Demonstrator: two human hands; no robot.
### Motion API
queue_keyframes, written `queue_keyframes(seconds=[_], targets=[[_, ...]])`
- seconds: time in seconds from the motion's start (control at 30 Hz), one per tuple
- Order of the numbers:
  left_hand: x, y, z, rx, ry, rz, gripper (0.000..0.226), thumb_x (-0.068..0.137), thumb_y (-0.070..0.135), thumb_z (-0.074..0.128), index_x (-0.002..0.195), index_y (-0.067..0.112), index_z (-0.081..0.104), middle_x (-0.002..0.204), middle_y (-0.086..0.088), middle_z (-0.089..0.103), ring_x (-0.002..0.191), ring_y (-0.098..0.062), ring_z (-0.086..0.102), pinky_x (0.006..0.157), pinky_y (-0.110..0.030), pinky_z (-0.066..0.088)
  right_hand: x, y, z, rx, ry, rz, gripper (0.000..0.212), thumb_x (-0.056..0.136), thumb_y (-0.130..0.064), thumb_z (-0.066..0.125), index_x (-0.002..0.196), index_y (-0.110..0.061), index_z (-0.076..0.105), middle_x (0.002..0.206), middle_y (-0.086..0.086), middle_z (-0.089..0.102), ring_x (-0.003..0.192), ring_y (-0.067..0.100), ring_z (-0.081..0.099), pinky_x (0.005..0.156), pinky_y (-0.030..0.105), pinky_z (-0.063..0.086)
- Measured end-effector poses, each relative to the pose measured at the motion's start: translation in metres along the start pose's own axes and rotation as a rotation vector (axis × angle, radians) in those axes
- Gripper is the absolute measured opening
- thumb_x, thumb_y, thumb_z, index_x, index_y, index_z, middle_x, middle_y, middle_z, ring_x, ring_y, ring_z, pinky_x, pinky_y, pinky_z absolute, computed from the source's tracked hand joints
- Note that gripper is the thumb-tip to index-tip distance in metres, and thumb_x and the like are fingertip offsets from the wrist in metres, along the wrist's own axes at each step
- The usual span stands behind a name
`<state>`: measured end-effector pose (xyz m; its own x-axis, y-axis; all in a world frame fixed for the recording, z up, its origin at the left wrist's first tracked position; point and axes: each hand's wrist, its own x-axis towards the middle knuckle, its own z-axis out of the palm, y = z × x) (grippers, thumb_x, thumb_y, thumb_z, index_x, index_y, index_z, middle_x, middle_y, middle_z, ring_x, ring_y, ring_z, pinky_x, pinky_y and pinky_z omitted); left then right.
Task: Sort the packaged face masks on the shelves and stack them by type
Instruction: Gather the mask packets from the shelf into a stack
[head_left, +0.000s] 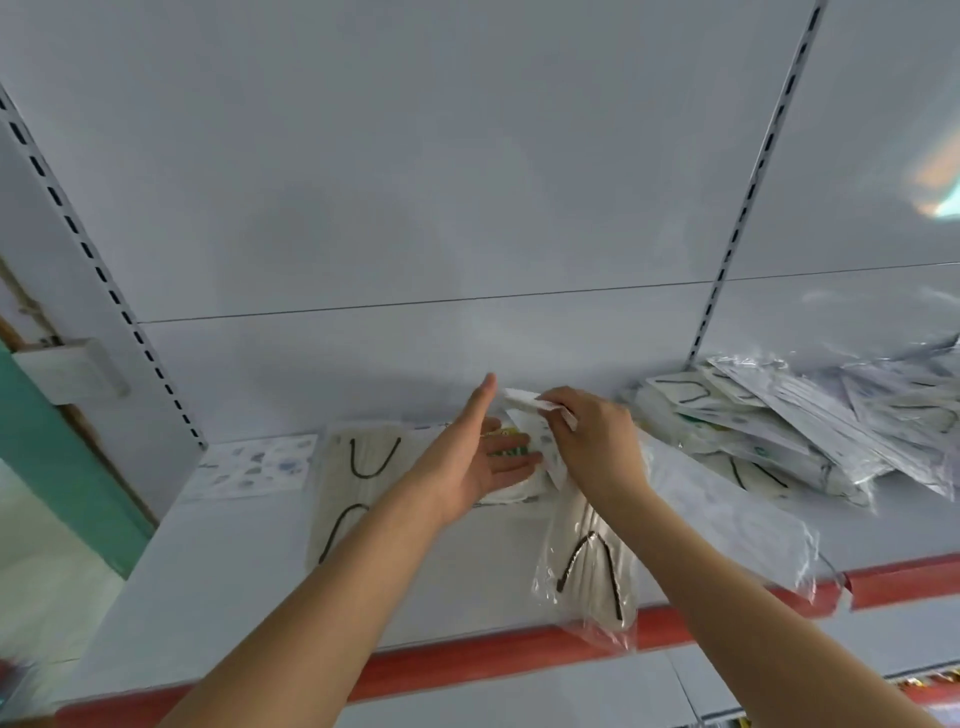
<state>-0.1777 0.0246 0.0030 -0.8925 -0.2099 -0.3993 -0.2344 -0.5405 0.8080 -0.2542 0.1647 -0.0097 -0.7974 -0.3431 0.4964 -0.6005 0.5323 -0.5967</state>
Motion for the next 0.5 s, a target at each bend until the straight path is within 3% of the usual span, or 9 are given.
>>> queue_keyframes(seconds=[0.07,0.13,0.2,0.27,0.37,0.43,0.5], targets=[[0.004,0.000,0.008,-0.028,-0.041,0.013,0.047,0.095,0.044,0.066,0.119,0.003,0.059,0.101,-0.020,0.068,0.085,-0.032,0.070,0.083,-0.043,0.058,-0.002,-0.006,0.004,0.026,-0.045,-0.163,0.022,0.082,-0.001,0.064,0.098,-0.014,0.071,0.095,0.001,0.070,0.087,0.022,0.063,0.072,0.029,0.044],[0.008,0.004,0.013,-0.051,0.051,0.090,0.028,0.101,0.019,0.057,0.124,0.004,0.062,0.096,-0.015,0.071,0.081,-0.025,0.069,0.075,-0.038,0.058,-0.002,-0.001,0.011,-0.028,-0.100,-0.355,0.026,0.077,0.000,0.068,0.099,-0.013,0.070,0.100,0.001,0.070,0.096,0.025,0.064,0.083,0.031,0.046],[0.012,0.010,0.010,-0.110,0.084,0.137,0.025,0.103,0.006,0.049,0.125,0.004,0.060,0.101,-0.016,0.072,0.089,-0.027,0.070,0.073,-0.038,0.061,0.002,0.007,0.010,-0.072,-0.118,-0.359,0.032,0.083,-0.006,0.070,0.114,-0.014,0.070,0.116,0.002,0.071,0.109,0.025,0.064,0.092,0.036,0.051],[0.013,0.015,0.003,-0.113,0.060,0.157,0.026,0.103,0.005,0.051,0.129,0.004,0.058,0.111,-0.017,0.072,0.102,-0.031,0.069,0.081,-0.041,0.062,0.010,0.015,0.006,-0.102,-0.062,-0.313,0.032,0.086,-0.011,0.070,0.118,-0.016,0.072,0.116,0.002,0.072,0.107,0.025,0.067,0.083,0.038,0.057],[0.013,0.020,-0.003,-0.058,0.075,0.169,0.024,0.103,0.014,0.056,0.125,0.005,0.060,0.110,-0.016,0.073,0.106,-0.033,0.069,0.084,-0.044,0.061,0.021,0.018,0.003,-0.222,0.010,-0.415,0.011,0.079,-0.019,0.075,0.090,-0.021,0.078,0.083,-0.002,0.076,0.072,0.023,0.072,0.051,0.029,0.052],[0.012,0.026,-0.004,-0.059,0.092,0.191,0.023,0.104,0.023,0.053,0.118,0.007,0.062,0.106,-0.015,0.075,0.101,-0.032,0.071,0.084,-0.046,0.061,0.028,0.019,0.001,-0.267,0.019,-0.416,0.006,0.081,-0.022,0.073,0.084,-0.021,0.078,0.076,-0.002,0.075,0.066,0.024,0.070,0.048,0.027,0.047],[0.010,0.031,-0.008,-0.060,0.138,0.218,0.024,0.105,0.027,0.052,0.111,0.008,0.065,0.102,-0.013,0.077,0.094,-0.029,0.073,0.085,-0.046,0.060,0.034,0.014,-0.009,-0.206,0.082,-0.251,0.007,0.089,-0.021,0.070,0.087,-0.019,0.076,0.080,-0.001,0.075,0.070,0.024,0.070,0.054,0.028,0.047]])
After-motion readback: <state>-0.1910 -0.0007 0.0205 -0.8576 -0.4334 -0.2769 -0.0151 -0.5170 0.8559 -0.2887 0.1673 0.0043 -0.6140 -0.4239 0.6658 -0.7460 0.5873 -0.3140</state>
